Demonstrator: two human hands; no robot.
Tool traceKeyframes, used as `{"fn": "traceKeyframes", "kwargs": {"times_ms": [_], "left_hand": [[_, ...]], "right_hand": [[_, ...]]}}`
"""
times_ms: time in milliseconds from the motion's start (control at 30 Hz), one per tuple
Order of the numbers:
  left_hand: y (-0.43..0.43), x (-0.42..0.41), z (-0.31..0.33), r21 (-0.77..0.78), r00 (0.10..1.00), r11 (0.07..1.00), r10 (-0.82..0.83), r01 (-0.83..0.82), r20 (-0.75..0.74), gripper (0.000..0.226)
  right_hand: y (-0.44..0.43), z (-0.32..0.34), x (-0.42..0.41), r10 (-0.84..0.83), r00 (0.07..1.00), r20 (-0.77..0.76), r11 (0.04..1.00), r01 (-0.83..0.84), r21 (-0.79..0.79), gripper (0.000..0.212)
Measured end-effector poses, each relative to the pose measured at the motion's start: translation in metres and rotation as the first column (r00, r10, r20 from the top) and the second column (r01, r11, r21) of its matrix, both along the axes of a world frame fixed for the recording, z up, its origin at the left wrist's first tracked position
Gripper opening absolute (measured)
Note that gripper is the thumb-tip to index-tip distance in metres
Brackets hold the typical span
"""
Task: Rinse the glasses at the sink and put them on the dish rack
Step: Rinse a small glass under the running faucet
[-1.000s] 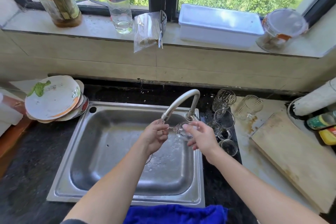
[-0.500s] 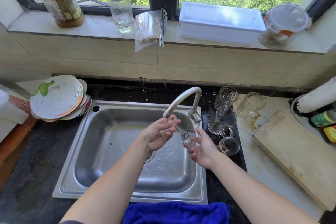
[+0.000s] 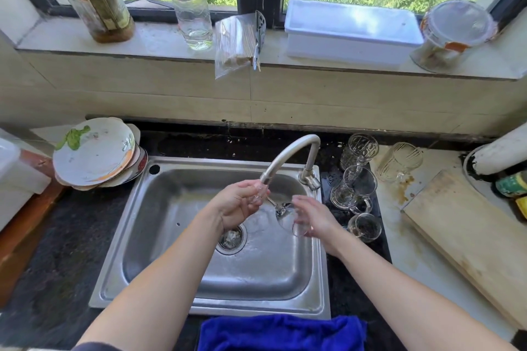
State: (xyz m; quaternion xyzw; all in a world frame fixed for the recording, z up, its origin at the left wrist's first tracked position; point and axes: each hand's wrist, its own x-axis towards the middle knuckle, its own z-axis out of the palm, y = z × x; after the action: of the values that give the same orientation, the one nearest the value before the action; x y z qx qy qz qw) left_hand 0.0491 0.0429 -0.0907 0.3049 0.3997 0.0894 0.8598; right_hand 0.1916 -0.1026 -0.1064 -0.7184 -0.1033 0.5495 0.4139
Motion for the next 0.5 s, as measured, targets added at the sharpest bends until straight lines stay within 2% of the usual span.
{"fn": "traceKeyframes", "kwargs": {"times_ms": [67, 100, 167, 233, 300, 333, 433, 500], "left_hand": [[0.002, -0.003, 0.002, 0.009, 1.0, 1.0, 0.022, -0.022, 0.003, 0.014], [0.003, -0.004, 0.002, 0.018, 1.0, 1.0, 0.02, -0.02, 0.003, 0.014], [0.004, -0.004, 0.003, 0.046, 1.0, 0.999, 0.003, -0.003, -0.009, 0.013], [0.004, -0.004, 0.006, 0.105, 0.999, 0.994, -0.022, 0.027, -0.047, 0.012], [0.005, -0.006, 0.01, 0.199, 0.995, 0.979, -0.028, 0.047, -0.098, 0.016], [0.006, -0.007, 0.011, 0.246, 0.992, 0.968, -0.008, 0.038, -0.122, 0.017], [0.019, -0.022, 0.008, 0.378, 0.956, 0.925, 0.142, -0.036, -0.255, 0.016], [0.026, -0.038, 0.002, 0.45, 0.912, 0.892, 0.219, -0.043, -0.347, 0.015]], "right_hand": [[0.004, 0.006, 0.002, 0.222, 0.959, 0.175, 0.97, -0.236, 0.066, 0.042], [0.007, 0.008, 0.002, 0.344, 0.899, 0.272, 0.93, -0.366, 0.035, 0.05], [0.015, 0.01, -0.004, 0.513, 0.704, 0.491, 0.842, -0.524, -0.128, 0.054], [0.025, 0.014, -0.014, 0.556, 0.549, 0.624, 0.8, -0.557, -0.223, 0.037], [0.034, 0.011, -0.023, 0.547, 0.478, 0.687, 0.794, -0.557, -0.244, 0.016], [0.039, 0.008, -0.027, 0.533, 0.487, 0.692, 0.805, -0.545, -0.237, 0.019], [0.055, -0.001, -0.035, 0.523, 0.609, 0.596, 0.831, -0.52, -0.198, 0.049], [0.066, -0.009, -0.04, 0.498, 0.657, 0.566, 0.845, -0.514, -0.148, 0.05]]}}
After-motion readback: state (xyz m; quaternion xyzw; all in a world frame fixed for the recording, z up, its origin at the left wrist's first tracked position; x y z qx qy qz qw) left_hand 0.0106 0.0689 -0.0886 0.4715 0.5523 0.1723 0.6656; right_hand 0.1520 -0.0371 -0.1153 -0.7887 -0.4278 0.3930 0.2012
